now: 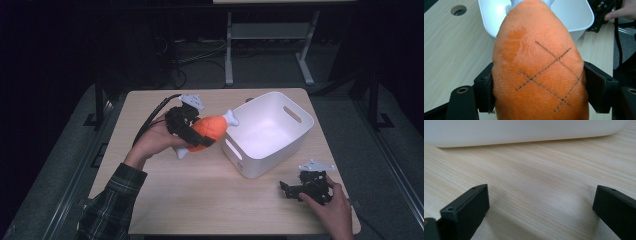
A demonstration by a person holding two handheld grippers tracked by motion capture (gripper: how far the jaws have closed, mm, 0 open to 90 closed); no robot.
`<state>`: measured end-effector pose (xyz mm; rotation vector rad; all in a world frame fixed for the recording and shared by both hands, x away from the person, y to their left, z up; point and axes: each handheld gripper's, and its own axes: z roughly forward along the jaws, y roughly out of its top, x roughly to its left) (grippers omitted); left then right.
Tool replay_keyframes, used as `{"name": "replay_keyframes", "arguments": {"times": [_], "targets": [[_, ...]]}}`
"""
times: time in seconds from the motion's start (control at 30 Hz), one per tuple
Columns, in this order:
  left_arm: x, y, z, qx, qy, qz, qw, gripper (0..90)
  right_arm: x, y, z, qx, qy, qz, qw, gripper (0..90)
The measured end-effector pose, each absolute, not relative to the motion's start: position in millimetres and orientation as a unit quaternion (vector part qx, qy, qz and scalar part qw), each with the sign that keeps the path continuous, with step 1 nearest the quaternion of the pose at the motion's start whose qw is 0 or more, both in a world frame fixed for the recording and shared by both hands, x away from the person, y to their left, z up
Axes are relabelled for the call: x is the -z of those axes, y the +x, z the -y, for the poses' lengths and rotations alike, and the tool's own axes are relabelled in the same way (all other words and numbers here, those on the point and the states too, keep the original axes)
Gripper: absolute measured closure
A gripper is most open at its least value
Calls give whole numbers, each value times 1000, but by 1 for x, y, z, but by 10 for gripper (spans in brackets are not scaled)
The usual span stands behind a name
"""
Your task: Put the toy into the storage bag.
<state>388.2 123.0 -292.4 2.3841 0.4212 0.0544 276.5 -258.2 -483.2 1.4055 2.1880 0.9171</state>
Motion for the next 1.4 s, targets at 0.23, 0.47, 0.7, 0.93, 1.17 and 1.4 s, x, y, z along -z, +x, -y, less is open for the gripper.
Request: {"name": "replay_keyframes", "arguments": {"times": [0.23,0.47,0.7,0.93,1.17,1.4], "targets": [[285,398,-108,-30,924,-158,347,238,483,277,258,-326,500,-779,191,2],[279,408,-89,-39,925,-154,345,238,483,277,258,-326,500,-779,191,2],[275,418,-71,-48,925,-151,346,237,483,276,258,-326,501,-779,191,2],[274,432,-53,-55,922,-152,351,237,483,276,258,-326,501,-779,191,2],[276,444,-37,-62,919,-157,357,238,483,276,258,-326,501,-779,191,2],[281,457,-18,-60,917,-157,361,237,483,276,258,-326,501,-779,191,2]]}}
